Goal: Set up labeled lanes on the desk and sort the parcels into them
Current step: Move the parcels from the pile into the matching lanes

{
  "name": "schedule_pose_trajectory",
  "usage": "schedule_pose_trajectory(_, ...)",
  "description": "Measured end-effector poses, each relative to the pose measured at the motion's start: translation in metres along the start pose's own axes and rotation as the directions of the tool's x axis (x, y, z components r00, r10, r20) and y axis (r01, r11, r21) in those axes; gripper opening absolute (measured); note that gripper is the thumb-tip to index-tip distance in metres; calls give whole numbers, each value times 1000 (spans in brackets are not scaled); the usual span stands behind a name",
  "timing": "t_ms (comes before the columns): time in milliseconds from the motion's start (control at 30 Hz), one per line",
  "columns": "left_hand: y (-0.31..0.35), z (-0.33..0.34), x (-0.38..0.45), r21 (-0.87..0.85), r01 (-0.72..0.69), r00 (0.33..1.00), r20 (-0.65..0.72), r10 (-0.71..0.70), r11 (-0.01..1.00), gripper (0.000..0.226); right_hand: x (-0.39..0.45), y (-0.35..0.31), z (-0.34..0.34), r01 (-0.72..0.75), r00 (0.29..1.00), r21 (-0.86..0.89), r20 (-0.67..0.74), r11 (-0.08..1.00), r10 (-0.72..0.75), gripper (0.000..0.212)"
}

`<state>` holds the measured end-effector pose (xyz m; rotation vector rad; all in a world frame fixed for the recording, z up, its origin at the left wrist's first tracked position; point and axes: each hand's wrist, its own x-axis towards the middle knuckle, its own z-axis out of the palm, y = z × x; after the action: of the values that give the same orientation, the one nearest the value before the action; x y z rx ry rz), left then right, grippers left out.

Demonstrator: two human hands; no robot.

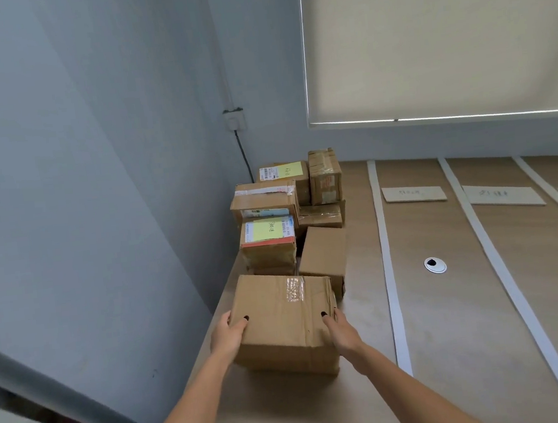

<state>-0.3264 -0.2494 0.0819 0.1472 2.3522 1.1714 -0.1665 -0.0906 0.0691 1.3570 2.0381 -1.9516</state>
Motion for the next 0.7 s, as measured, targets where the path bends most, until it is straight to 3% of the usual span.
schedule_pose_trajectory(200,10,20,-65,-6,-59,997,-59,58,998,48,-50,28,-42,78,997,41,22,996,-79,52)
schedule_pose_trajectory(367,35,67,-138,-16,-104,992,-73,103,994,46,-99,63,-115,159,987,114,-8,981,-160,41)
schedule_pose_trajectory(567,73,155,-203,-166,-135,986,76,149,977,49,-147,94,-227,178,969,162,-203,971,-143,46)
schedule_pose_trajectory(700,109,200,-228,-319,-133,968,162,192,939,44,-169,112,-293,162,961,206,-254,965,-107,46)
